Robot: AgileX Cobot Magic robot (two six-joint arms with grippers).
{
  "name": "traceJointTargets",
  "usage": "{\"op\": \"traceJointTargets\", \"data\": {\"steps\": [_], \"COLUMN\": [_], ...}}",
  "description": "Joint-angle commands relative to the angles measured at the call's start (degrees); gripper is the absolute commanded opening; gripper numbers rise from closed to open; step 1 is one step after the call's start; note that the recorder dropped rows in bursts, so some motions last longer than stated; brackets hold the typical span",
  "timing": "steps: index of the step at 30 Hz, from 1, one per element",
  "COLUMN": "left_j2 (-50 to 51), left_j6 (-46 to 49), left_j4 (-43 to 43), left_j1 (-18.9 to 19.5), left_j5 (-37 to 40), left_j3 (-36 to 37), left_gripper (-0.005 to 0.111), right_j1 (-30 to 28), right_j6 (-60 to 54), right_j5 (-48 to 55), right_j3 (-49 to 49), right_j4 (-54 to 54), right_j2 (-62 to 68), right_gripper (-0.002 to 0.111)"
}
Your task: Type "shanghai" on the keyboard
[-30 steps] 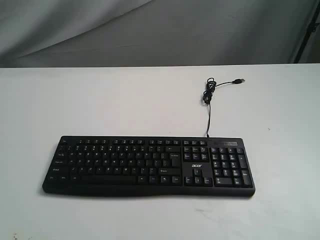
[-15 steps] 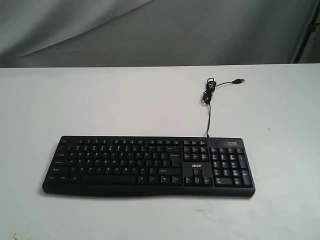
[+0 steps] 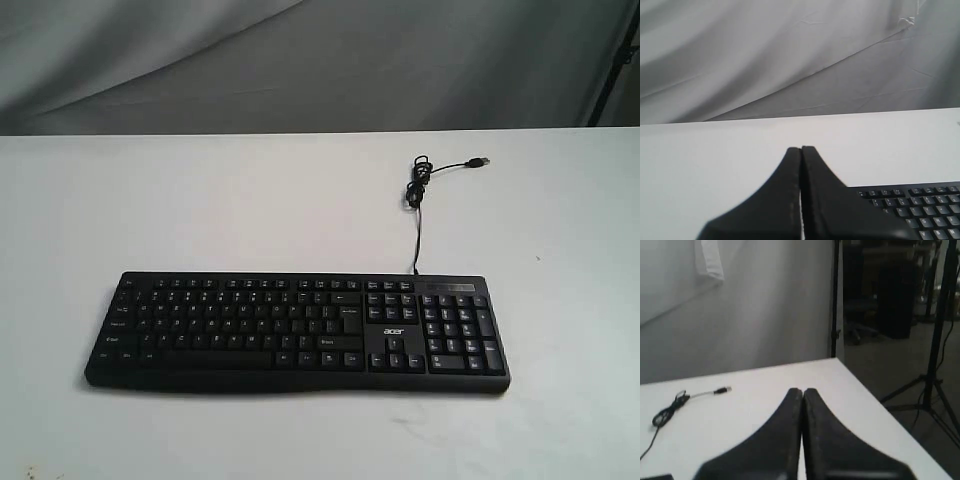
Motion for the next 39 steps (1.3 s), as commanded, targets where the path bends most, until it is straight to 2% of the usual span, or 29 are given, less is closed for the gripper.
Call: {"op": "traceJointTargets", "data": {"steps": [1,7,15,24,28,31,36,39], "left_j2": [-0.14,-0.14,-0.14,-0.14,-0.14,-0.14,-0.14,-0.14], "left_j6": [-0.15,-0.15,-0.15,-0.15,-0.15,-0.15,-0.15,-0.15], "left_j4": [-0.13,-0.13,-0.13,-0.13,-0.13,-0.13,-0.13,-0.13], "left_j1": [-0.37,-0.37,-0.37,-0.37,-0.37,-0.37,-0.37,-0.37], "left_j5": [-0.31,-0.31,-0.31,-0.31,-0.31,-0.31,-0.31,-0.31], "left_j3": [0.1,0.1,0.1,0.1,0.1,0.1,0.1,0.1], "left_gripper": [0.0,0.0,0.0,0.0,0.0,0.0,0.0,0.0], "right_j1": [-0.42,-0.42,-0.42,-0.42,-0.42,-0.32,0.52,3.05], "right_j6": [0.15,0.15,0.3,0.3,2.43,9.1,12.54,13.59], "right_j5": [-6.13,-9.28,-19.1,-32.72,-32.86,-29.9,-15.93,-14.94], "right_j3": [0.2,0.2,0.2,0.2,0.2,0.2,-2.6,-5.46], "right_j4": [-0.69,0.45,16.92,17.03,17.03,16.48,7.85,7.85], "right_j2": [-0.33,-0.33,-0.33,-0.33,-0.33,-0.33,-0.33,4.33], "right_gripper": [0.0,0.0,0.0,0.0,0.0,0.0,0.0,0.0]}}
